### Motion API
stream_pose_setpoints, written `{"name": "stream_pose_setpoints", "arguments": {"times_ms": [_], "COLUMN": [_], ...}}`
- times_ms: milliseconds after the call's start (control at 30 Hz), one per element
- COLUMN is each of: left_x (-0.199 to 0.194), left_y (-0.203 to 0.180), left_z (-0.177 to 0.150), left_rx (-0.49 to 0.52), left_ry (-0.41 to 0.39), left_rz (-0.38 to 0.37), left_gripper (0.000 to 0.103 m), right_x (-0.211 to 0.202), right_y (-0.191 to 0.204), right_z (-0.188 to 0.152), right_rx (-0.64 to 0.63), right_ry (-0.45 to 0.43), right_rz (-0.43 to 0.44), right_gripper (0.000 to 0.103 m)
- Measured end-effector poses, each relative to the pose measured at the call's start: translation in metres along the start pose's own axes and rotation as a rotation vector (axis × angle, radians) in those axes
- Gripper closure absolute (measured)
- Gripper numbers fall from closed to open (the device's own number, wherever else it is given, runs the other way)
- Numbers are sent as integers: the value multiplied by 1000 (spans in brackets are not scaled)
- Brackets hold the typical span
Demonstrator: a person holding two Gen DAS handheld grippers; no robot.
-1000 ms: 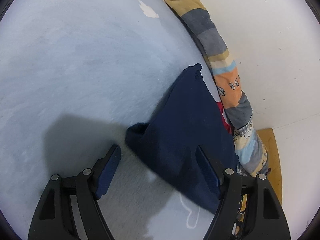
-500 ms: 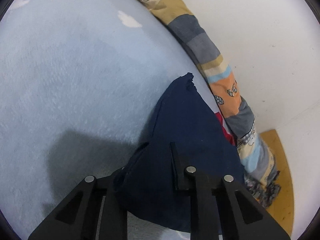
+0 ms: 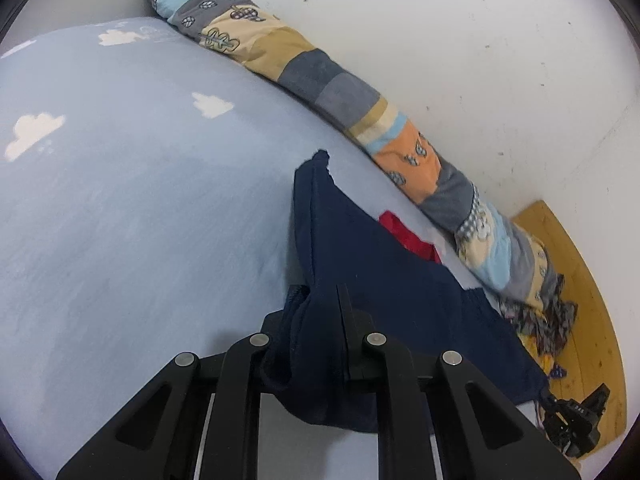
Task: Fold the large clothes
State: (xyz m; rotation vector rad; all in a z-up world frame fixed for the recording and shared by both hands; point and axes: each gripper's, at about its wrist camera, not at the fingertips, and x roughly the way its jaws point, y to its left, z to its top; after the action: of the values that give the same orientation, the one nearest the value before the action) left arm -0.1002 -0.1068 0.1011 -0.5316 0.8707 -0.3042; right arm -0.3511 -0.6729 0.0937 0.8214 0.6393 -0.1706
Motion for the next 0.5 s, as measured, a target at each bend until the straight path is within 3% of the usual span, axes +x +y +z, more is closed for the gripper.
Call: {"name": "stream_pose_setpoints", "arguments": {"times_ms": [100, 167, 200, 267, 300, 500], "left_x": [-11, -10, -8, -6, -5, -3], "left_y": [17, 30, 35, 39, 38, 43], "left_z": [-17, -21, -22, -23, -24, -26], "left_rx": [-24, -69, -88, -109, -108, -140], "left_ry": [35, 57, 62, 63, 60, 56], "left_rz": [8, 6, 5, 5, 8, 3], "left_gripper": [88, 88, 88, 88, 88, 88], "right_x": [-26, -36, -36, -31, -26, 21], "right_y": [-20, -38, -45, -61, -65, -97], "right_z": [-16, -23, -24, -26, -27, -36], "right_rx": [26, 91, 127, 198, 218, 388], "right_ry": [12, 13, 15, 29, 37, 103], "right_rz": [-30, 30, 37, 55, 58, 61], "right_gripper": [97, 94, 88, 53, 50, 50]}}
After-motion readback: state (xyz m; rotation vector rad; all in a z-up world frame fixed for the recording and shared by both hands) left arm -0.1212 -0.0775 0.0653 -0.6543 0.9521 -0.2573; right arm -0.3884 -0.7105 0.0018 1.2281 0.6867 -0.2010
